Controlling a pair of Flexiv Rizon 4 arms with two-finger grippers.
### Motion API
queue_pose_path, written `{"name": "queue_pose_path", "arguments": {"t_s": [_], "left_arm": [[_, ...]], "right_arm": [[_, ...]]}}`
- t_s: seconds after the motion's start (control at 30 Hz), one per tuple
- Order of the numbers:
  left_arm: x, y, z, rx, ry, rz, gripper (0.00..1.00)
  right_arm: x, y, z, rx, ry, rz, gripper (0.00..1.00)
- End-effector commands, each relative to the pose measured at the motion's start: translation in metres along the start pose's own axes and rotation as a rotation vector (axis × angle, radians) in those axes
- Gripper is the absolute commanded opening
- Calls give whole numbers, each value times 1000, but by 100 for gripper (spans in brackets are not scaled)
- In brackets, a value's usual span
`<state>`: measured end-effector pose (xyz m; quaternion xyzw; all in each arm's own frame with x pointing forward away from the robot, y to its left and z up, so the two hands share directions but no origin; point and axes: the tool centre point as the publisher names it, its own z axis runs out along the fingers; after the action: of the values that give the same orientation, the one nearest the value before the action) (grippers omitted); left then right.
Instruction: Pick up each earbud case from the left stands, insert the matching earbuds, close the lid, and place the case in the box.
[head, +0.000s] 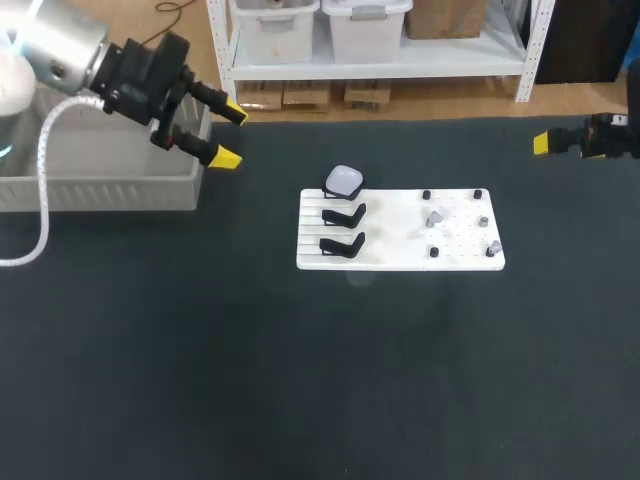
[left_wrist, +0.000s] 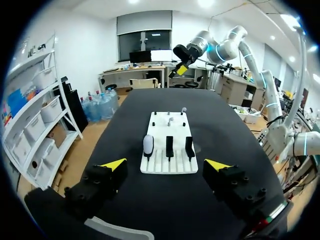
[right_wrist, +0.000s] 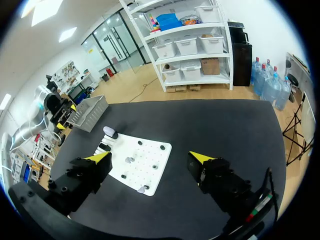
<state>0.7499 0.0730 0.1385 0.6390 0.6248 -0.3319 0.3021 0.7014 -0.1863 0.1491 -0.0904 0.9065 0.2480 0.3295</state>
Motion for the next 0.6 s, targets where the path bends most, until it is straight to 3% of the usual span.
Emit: {"name": "queue_pose_path", "arguments": {"t_s": [0.03,0.33,0.6], "left_arm": [[0,6,0,159,1,1,100],[5,14,18,115,-27,10,100],[8,25,54,92,11,19,100]], "right_arm": [[0,0,0,2,0,0,100],[0,0,0,2,0,0,100],[0,0,0,2,0,0,100]]}}
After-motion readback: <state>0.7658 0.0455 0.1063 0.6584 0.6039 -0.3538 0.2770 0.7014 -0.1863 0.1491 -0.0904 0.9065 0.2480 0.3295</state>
